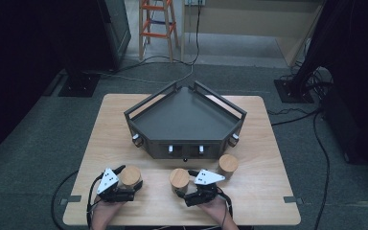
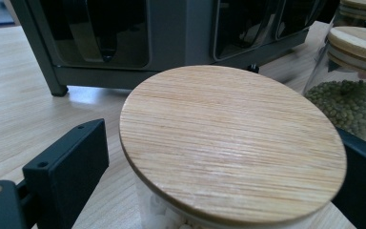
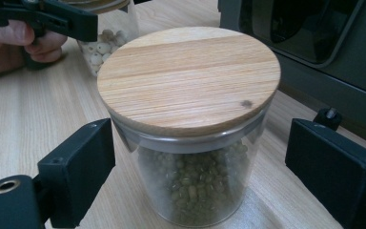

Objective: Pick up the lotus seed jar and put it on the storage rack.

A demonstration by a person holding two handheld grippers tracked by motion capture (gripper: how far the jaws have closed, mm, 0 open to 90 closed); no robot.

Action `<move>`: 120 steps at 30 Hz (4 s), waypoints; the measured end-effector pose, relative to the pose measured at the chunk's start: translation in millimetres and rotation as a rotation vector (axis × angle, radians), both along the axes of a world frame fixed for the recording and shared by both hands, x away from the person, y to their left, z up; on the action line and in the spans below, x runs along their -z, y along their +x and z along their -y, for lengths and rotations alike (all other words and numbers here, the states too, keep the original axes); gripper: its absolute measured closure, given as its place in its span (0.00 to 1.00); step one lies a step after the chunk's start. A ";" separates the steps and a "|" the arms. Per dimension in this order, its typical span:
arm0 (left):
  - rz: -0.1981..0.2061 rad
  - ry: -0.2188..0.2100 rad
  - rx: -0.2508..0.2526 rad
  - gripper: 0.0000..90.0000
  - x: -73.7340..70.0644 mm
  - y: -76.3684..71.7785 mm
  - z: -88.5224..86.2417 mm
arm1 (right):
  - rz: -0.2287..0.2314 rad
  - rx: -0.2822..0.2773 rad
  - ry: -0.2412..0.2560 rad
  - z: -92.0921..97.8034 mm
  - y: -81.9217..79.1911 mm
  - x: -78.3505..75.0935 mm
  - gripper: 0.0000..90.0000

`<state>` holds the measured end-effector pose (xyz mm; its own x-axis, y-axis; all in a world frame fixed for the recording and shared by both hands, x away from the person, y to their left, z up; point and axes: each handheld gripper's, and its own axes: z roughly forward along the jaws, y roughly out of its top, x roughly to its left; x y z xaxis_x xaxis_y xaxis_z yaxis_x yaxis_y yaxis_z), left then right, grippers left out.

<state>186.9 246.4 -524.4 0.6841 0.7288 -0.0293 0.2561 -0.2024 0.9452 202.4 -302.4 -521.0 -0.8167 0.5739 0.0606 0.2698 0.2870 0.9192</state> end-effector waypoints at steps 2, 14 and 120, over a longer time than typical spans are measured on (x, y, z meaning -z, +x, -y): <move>-0.001 -0.001 -0.001 0.04 0.0 0.1 -0.1 | 0.003 0.000 -0.004 -0.6 -0.5 -0.2 0.10; 0.002 0.001 0.005 0.04 0.2 0.2 -0.4 | 0.017 -0.002 -0.014 -2.2 -2.4 -0.4 0.11; -0.015 0.027 0.021 0.28 -38.6 2.4 19.1 | 0.013 0.006 -0.023 -3.8 -2.2 -1.4 0.11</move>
